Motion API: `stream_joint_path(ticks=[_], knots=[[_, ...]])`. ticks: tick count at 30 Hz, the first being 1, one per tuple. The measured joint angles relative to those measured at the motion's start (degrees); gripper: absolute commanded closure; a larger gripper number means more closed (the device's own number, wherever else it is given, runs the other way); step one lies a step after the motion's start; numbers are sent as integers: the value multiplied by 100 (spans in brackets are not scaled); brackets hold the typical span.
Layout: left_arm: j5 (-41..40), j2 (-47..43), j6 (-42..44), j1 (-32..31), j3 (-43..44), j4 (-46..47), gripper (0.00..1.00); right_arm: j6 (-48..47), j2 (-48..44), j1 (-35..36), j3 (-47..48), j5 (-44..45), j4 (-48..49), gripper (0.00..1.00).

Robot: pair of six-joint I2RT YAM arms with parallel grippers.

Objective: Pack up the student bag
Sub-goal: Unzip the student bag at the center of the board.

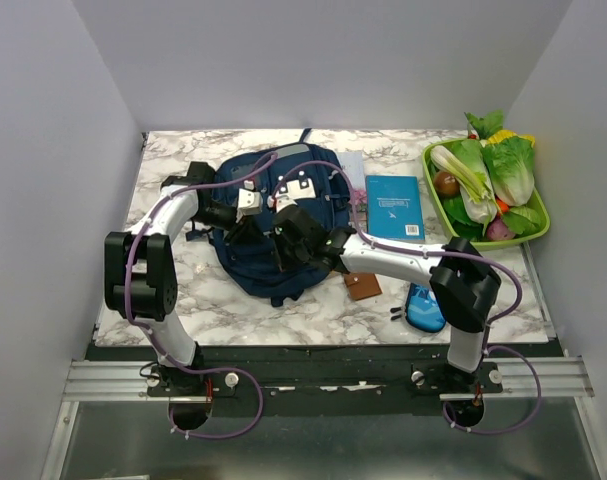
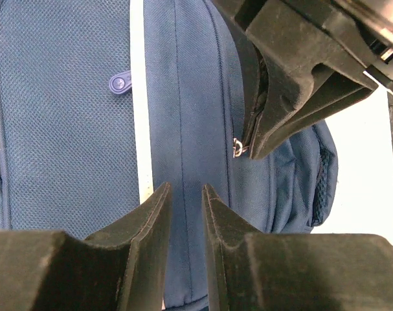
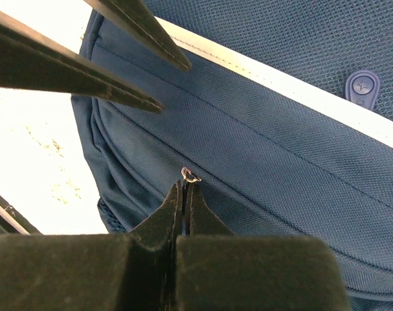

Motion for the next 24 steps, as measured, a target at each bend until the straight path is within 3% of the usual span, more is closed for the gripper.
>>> stream_joint_path(ticks=[5,12,19,24], knots=[[-68,39,127,310,258,-221,67,61,31,0,-44,173,-9,99],[-734,264,1069,1357,1097,-826,68,214,17,-17,-186,229,72,99],[-1375,140,1329,988,-136,-581,68,247,17,-20,-181,232,70,99],[-1596,140,1156,765,-393,-199,68,258,17,-24,-170,236,48,99]])
